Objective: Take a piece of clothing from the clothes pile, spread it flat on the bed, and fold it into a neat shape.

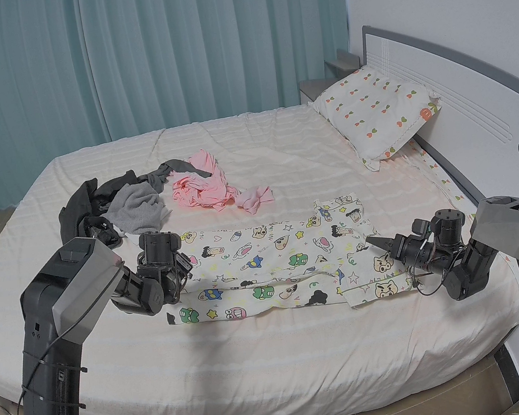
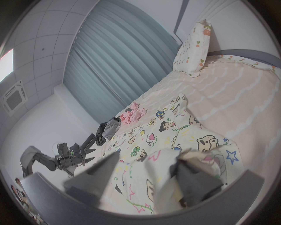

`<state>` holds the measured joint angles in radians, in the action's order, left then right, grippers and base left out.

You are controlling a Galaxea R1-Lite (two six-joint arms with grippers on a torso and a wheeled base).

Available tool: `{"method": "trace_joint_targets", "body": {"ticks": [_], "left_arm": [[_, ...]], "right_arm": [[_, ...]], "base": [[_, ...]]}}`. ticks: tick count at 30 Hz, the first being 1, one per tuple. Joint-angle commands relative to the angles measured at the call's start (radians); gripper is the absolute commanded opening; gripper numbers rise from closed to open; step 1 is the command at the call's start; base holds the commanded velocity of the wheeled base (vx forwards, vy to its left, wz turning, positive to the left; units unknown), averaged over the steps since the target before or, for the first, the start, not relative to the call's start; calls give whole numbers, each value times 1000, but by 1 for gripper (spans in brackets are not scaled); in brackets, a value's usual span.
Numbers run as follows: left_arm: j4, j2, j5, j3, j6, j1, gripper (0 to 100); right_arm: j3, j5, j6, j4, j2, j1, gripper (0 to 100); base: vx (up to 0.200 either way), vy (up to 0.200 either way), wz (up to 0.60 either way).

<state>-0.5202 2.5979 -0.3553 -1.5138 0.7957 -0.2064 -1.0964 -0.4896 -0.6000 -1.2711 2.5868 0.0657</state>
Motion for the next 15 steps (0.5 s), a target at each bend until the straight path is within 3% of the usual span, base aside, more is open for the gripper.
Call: {"method": "trace_joint_targets", "body": {"ticks": [1, 10, 15], "left_arm": [[-1, 25, -10, -25, 2, 16, 100], [11, -59, -11, -8, 37, 45, 100], [46, -222, 7, 96, 88, 65, 100]], "right_arm": [[-17, 3, -41, 13, 12, -40, 100], [-3, 5, -43, 52, 12, -135, 100], [61, 57, -46, 39, -45, -175, 100]], "base": [[0, 0, 0], [0, 0, 0], [0, 0, 0]]}}
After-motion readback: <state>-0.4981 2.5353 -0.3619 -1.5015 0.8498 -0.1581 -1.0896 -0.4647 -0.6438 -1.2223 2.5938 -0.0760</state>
